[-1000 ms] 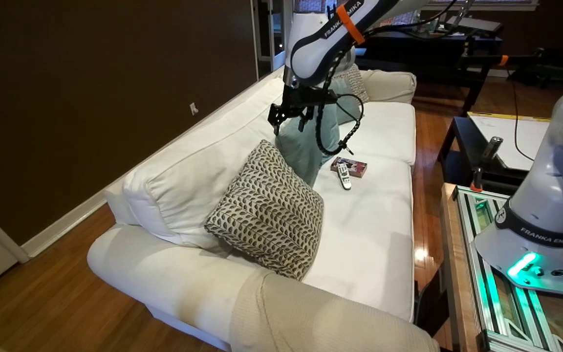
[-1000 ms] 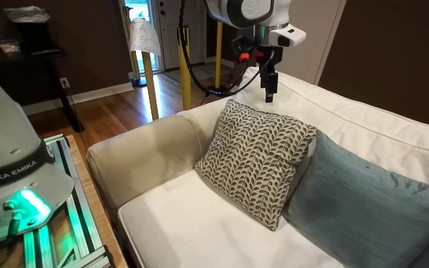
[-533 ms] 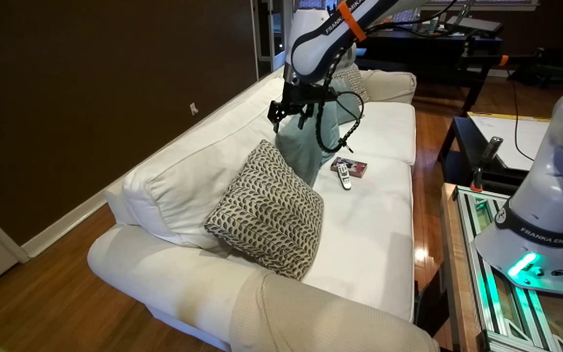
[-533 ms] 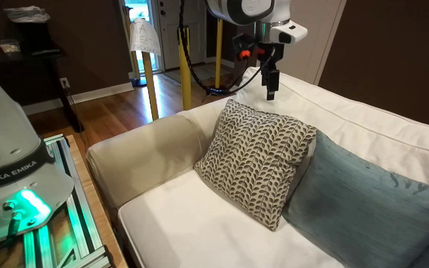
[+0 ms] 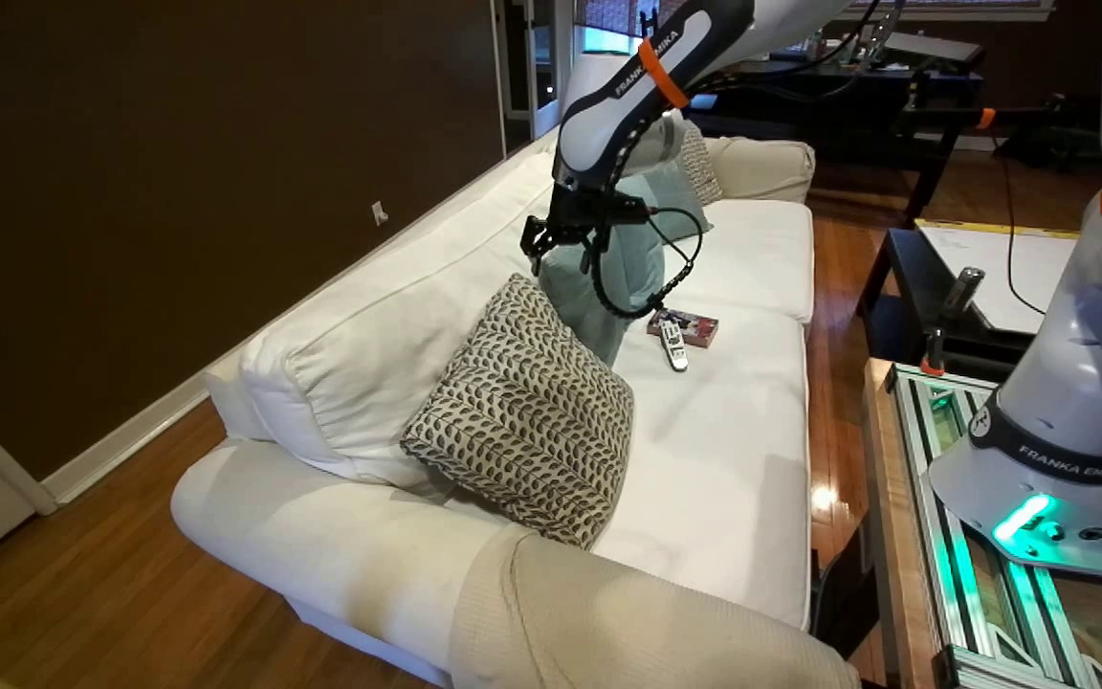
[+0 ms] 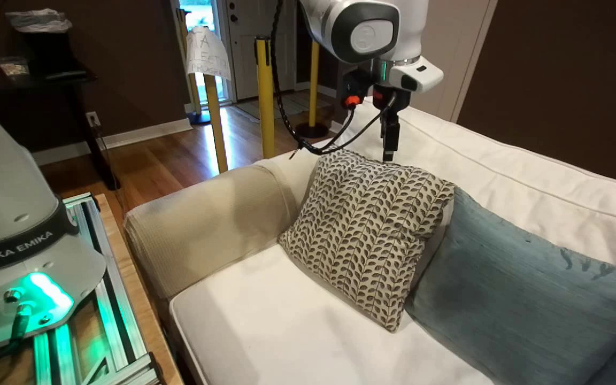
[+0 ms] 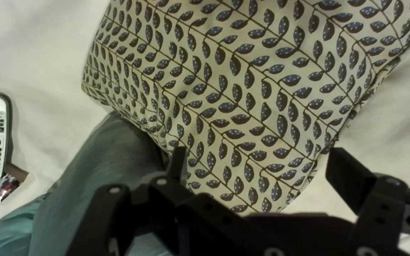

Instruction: Pick up the beige and black pillow on the far left and lay it on the couch, pick up the blue pillow and stack it on the lying beige and black pillow

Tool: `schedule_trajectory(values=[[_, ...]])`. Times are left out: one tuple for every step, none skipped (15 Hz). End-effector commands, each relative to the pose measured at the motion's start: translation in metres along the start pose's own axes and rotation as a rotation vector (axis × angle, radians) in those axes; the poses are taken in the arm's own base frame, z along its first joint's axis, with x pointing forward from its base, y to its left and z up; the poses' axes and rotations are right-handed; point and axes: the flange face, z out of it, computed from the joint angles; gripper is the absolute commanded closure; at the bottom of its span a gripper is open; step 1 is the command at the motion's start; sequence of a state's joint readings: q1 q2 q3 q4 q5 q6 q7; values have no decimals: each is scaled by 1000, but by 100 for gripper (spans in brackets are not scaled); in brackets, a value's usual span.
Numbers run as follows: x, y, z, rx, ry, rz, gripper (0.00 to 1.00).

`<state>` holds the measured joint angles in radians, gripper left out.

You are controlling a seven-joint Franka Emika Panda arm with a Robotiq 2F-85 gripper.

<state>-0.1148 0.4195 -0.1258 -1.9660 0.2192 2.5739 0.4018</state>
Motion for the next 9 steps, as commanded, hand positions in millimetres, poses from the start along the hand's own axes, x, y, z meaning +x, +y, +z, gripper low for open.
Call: schedule_trajectory(values=[[14,-10,35,51,-18,38,0],[18,-14,42,61,-28,39,0],[22,-17,49,63,-27,37,0],[26,-22,55,67,-29,34,0],[30,-26,61,68,-27,28,0],[34,-29,68,66,-30,23,0],[37,-33,74,62,-30,18,0],[40,-36,81,60,-30,14,0],[43,-39,88,60,-30,11,0]])
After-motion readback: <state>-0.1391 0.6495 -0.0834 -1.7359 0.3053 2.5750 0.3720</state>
